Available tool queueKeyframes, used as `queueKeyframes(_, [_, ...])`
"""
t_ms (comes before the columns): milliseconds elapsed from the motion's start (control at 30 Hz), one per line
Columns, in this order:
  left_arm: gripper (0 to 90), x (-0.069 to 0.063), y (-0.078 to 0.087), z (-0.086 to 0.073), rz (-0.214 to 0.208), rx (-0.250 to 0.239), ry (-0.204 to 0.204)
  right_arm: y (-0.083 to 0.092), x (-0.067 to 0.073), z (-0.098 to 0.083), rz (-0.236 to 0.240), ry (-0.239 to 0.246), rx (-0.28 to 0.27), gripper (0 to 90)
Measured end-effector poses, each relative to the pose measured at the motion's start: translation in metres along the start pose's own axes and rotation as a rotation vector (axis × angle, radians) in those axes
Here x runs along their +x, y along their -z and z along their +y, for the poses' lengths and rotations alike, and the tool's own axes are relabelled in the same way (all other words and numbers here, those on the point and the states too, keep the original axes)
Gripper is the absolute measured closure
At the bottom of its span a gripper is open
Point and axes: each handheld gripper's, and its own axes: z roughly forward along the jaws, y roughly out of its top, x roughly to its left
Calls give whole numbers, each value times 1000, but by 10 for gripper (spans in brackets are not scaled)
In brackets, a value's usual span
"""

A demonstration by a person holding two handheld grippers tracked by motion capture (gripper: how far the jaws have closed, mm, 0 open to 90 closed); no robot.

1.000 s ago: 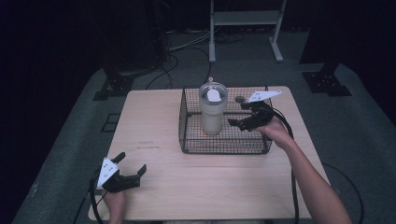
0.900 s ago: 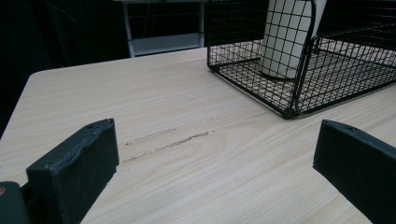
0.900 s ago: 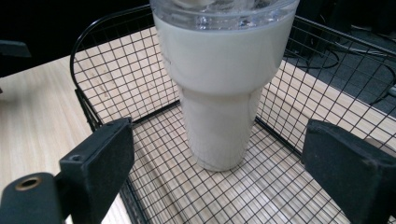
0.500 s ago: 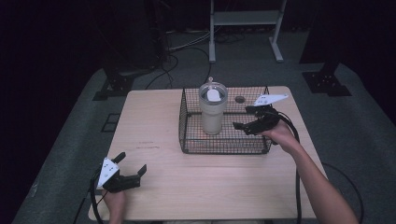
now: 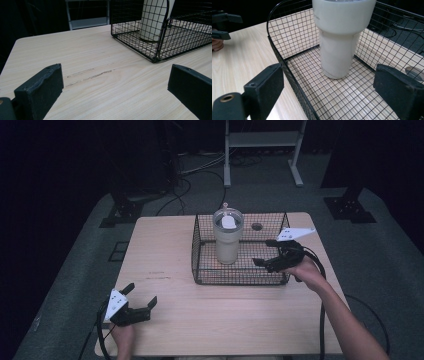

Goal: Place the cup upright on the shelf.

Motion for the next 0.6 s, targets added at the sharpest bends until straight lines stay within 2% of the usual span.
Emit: queueKeyframes(600, [0, 0, 0, 0, 0, 1, 0, 12, 13, -24, 18, 11, -6, 92])
